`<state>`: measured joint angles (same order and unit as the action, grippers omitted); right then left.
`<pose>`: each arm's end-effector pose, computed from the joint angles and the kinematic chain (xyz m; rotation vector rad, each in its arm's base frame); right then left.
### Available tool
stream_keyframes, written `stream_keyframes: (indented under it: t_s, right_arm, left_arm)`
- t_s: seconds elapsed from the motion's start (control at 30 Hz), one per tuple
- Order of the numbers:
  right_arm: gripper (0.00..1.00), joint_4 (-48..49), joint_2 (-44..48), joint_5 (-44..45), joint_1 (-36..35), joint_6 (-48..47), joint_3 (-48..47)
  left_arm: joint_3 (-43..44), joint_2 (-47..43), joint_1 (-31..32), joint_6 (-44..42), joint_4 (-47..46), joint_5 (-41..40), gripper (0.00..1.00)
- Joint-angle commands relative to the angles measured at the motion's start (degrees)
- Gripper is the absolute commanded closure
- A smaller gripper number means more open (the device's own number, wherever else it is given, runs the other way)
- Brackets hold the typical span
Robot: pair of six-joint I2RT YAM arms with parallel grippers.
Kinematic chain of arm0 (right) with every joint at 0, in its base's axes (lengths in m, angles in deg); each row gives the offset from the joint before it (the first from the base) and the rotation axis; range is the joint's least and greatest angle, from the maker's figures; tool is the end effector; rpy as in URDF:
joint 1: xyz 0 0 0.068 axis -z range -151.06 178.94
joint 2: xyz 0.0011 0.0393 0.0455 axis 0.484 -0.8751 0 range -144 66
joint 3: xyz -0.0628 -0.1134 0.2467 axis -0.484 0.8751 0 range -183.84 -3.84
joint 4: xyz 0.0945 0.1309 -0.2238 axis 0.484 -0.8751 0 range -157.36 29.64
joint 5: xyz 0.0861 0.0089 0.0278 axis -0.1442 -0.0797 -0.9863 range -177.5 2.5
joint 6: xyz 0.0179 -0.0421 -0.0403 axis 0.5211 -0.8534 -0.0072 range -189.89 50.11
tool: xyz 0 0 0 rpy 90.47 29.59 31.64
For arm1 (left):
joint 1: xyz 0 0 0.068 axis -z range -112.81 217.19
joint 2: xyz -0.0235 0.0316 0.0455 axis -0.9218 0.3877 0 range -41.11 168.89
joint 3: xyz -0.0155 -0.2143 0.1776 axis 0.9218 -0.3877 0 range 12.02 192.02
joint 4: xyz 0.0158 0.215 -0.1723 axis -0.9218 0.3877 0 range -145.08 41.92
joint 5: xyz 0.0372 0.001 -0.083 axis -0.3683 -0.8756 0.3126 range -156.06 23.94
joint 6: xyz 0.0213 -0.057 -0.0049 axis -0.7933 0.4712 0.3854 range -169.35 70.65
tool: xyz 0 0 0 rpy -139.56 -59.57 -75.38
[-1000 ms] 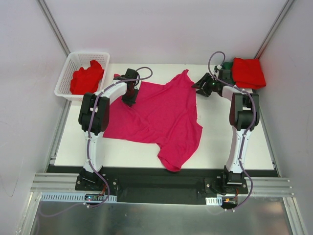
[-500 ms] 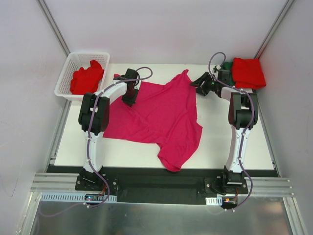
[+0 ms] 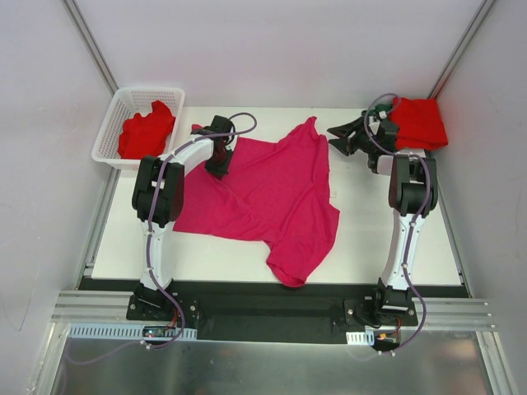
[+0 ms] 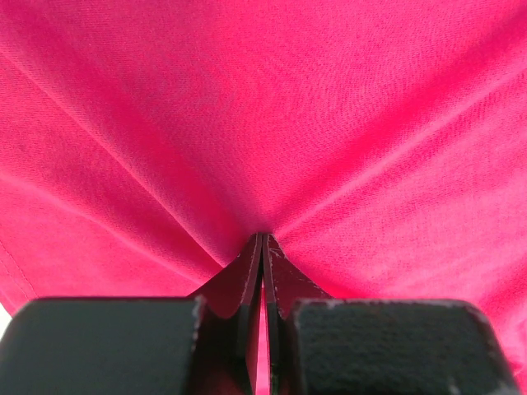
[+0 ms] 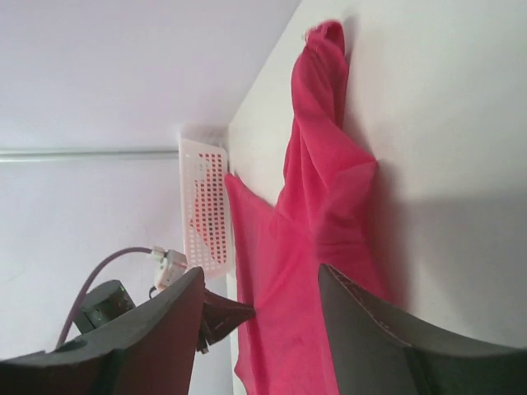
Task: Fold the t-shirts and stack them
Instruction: Flatten out the tshirt
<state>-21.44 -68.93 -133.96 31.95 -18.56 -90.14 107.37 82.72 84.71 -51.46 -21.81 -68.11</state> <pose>0.5327 0.0051 0.1311 0.2372 1.8598 1.2990 0.4626 -0.1443 0.1611 0.4399 2.6112 -0.0423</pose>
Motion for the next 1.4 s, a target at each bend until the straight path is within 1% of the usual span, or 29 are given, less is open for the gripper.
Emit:
stream_keyframes:
  t_s: [0.0, 0.13, 0.2, 0.3, 0.33, 0.4, 0.43, 0.47, 0.5, 0.53, 0.57, 0.8, 0.9, 1.07, 1.37]
  right_arm:
    - [0.40, 11.44, 0.72, -1.79, 2.00, 5.45, 0.87]
    - [0.40, 15.13, 1.51, -2.23, 3.32, 7.81, 1.49]
    - [0.40, 18.55, 1.43, -2.41, 3.85, 9.48, 1.66]
    - [0.39, 17.87, 2.74, -2.41, 4.90, 9.50, 2.27]
    - [0.39, 16.56, 3.96, -2.41, 5.17, 7.31, 2.63]
    - [0.39, 10.85, 5.29, -2.41, 5.26, 3.80, 3.07]
    - [0.39, 8.22, 5.82, -2.06, 5.17, -0.84, 3.16]
    - [0.39, 2.36, 7.13, -1.71, 5.17, -3.23, 3.33]
    - [0.39, -0.65, 7.84, -1.19, 4.99, -5.60, 3.59]
    - [0.39, -5.82, 8.37, -0.05, 4.99, -8.06, 3.68]
    - [0.39, -8.31, 8.98, 0.48, 4.91, -11.66, 3.51]
    - [0.39, -23.61, 12.23, 5.14, 3.42, -23.28, 5.26]
    - [0.39, -32.20, 13.20, 8.13, 2.36, -28.20, 5.09]
    - [0.39, -33.64, 12.42, 8.14, 0.43, -29.01, 6.58]
    - [0.38, -36.89, 9.69, 6.82, -1.77, -28.13, 3.51]
  left_arm:
    - [-0.96, -1.22, -0.64, 0.35, 2.85, -0.51, 1.00]
    - [-1.13, -1.14, -0.64, 0.44, 2.85, -0.42, 1.00]
    - [-1.05, -1.22, -0.64, 0.44, 2.76, -0.42, 1.00]
    - [-1.04, -1.14, -0.64, 0.53, 2.76, -0.42, 1.00]
    - [-1.04, -1.22, -0.64, 0.44, 2.76, -0.33, 1.00]
    - [-1.04, -1.22, -0.64, 0.53, 2.76, -0.33, 1.00]
    - [-1.04, -1.22, -0.64, 0.53, 2.67, -0.33, 1.00]
    - [-1.04, -1.31, -0.64, 0.53, 2.67, -0.33, 1.00]
    - [-0.96, -1.22, -0.64, 0.53, 2.67, -0.24, 1.00]
    - [-0.96, -1.22, -0.64, 0.53, 2.76, -0.24, 1.00]
    - [-1.04, -1.14, -0.64, 0.61, 2.76, -0.15, 1.00]
    - [-0.96, -1.14, -0.64, 0.62, 2.76, -0.07, 1.00]
    - [-0.96, -1.05, -0.64, 0.70, 2.67, 0.02, 1.00]
    - [-0.87, -1.22, -0.64, 0.79, 2.67, 0.11, 1.00]
    - [-1.31, -1.84, -0.64, 0.53, 2.67, -0.51, 1.00]
